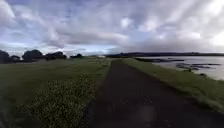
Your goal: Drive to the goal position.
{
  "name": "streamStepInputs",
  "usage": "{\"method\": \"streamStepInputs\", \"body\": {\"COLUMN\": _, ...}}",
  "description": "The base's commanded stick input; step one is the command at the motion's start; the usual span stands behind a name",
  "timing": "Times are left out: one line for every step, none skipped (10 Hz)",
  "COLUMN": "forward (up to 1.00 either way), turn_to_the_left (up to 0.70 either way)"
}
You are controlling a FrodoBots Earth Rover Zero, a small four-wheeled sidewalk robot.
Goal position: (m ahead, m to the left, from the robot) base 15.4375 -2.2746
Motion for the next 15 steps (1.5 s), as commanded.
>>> {"method": "streamStepInputs", "body": {"forward": 0.00, "turn_to_the_left": -0.70}}
{"method": "streamStepInputs", "body": {"forward": 0.13, "turn_to_the_left": -0.64}}
{"method": "streamStepInputs", "body": {"forward": 0.60, "turn_to_the_left": -0.40}}
{"method": "streamStepInputs", "body": {"forward": 0.70, "turn_to_the_left": -0.35}}
{"method": "streamStepInputs", "body": {"forward": 0.70, "turn_to_the_left": -0.35}}
{"method": "streamStepInputs", "body": {"forward": 0.70, "turn_to_the_left": -0.35}}
{"method": "streamStepInputs", "body": {"forward": 0.70, "turn_to_the_left": -0.35}}
{"method": "streamStepInputs", "body": {"forward": 0.70, "turn_to_the_left": -0.35}}
{"method": "streamStepInputs", "body": {"forward": 0.70, "turn_to_the_left": -0.35}}
{"method": "streamStepInputs", "body": {"forward": 0.70, "turn_to_the_left": -0.35}}
{"method": "streamStepInputs", "body": {"forward": 0.70, "turn_to_the_left": -0.27}}
{"method": "streamStepInputs", "body": {"forward": 0.70, "turn_to_the_left": -0.05}}
{"method": "streamStepInputs", "body": {"forward": 0.70, "turn_to_the_left": 0.00}}
{"method": "streamStepInputs", "body": {"forward": 0.70, "turn_to_the_left": 0.00}}
{"method": "streamStepInputs", "body": {"forward": 0.70, "turn_to_the_left": 0.00}}
